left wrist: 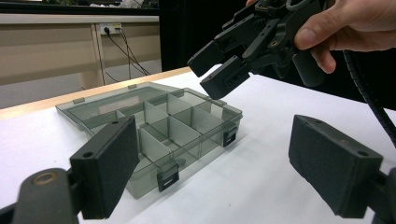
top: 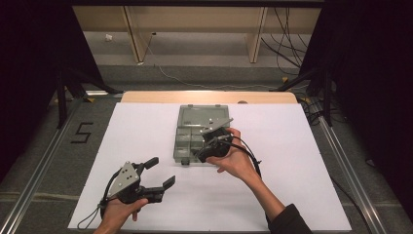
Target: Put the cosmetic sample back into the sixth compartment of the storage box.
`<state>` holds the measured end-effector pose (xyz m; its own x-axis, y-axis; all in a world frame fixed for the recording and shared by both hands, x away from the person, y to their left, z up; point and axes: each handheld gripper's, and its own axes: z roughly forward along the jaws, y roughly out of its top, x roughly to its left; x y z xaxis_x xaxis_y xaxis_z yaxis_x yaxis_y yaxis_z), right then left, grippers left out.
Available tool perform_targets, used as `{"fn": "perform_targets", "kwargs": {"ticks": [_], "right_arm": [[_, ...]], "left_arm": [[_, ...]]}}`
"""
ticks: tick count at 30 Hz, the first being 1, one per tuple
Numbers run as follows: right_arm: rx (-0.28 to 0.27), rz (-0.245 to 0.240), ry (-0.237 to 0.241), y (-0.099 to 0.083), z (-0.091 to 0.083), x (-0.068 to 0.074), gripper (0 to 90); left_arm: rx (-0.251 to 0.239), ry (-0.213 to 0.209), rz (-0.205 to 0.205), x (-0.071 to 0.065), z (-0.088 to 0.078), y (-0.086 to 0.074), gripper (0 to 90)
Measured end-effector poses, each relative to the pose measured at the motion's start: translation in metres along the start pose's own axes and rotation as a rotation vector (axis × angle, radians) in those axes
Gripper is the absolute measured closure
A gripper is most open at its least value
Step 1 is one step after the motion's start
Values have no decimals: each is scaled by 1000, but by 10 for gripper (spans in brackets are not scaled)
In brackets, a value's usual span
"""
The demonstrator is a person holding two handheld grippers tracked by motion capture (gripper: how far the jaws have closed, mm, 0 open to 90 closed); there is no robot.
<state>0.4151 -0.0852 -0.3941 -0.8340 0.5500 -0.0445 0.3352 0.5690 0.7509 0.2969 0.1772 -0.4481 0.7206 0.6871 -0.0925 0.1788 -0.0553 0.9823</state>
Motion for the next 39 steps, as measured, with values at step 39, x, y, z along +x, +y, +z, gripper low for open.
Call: {"fn": "perform_targets", "kwargs": {"ticks": [39], "right_arm": [[-196,-7,24,-24,-46,10,270]], "left_arm": [[-2,-1,-1,0,0,0,157]]}}
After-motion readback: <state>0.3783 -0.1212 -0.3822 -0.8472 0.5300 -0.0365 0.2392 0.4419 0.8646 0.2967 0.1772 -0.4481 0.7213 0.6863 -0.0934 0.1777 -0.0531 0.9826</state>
